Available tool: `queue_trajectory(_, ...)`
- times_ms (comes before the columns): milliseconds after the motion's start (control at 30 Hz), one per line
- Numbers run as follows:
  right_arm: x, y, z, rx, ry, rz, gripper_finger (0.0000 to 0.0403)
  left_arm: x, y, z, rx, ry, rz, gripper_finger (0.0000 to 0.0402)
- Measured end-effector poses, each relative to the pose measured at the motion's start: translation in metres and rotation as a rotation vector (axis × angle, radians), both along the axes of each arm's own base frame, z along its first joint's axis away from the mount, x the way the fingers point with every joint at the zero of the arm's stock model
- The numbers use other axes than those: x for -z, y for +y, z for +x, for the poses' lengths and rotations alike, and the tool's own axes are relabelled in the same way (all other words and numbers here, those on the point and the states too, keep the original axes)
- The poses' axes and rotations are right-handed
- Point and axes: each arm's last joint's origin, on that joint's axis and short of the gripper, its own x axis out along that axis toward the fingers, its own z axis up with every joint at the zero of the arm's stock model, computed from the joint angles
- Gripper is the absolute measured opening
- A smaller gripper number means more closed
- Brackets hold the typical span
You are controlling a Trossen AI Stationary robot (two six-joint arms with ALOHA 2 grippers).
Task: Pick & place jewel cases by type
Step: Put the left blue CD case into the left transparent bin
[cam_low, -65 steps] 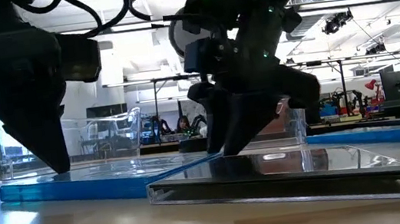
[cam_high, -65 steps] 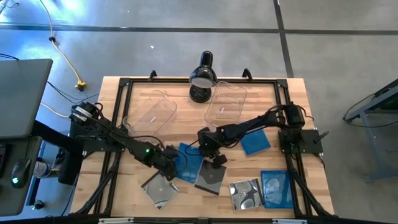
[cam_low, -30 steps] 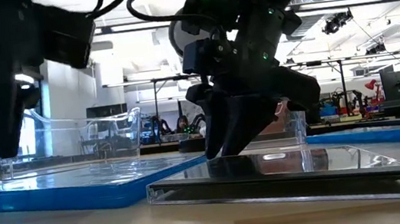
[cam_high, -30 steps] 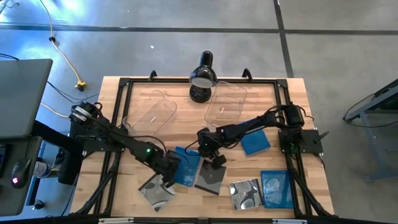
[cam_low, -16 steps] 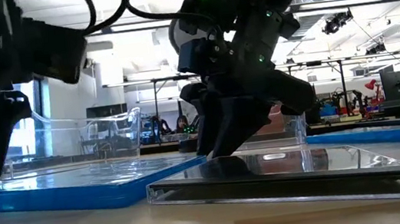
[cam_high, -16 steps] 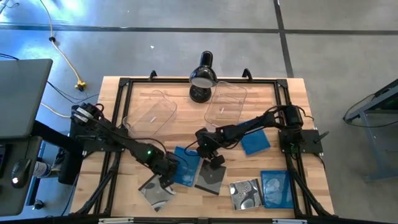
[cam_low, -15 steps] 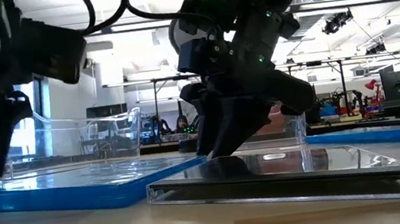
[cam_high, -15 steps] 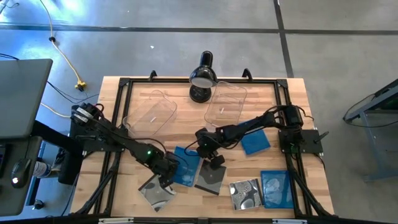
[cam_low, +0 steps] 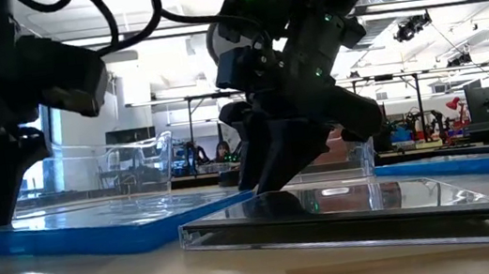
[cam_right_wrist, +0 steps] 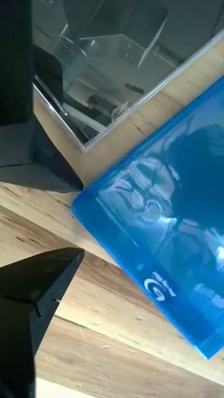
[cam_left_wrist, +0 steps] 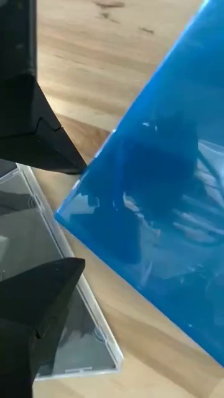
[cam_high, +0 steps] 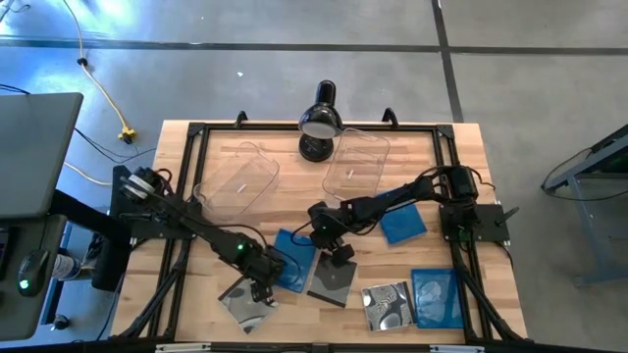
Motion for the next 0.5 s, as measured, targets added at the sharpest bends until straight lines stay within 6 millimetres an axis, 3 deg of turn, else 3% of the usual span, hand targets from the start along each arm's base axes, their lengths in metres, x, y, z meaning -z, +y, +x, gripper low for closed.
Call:
queue_trajectory(333,-0.0017,0.0002,0.0027,0.006,-0.033,0.007,0.0156,0.0057,0.0011,0.0005,0.015,-0.002,0.048,0.0233)
queue_trajectory(500,-0.0027,0.0003,0.0057,0.048,-0.062,0.032,0.0156,0.0066,0.0023,0.0006,0.044,-0.032,0.111,0.0195)
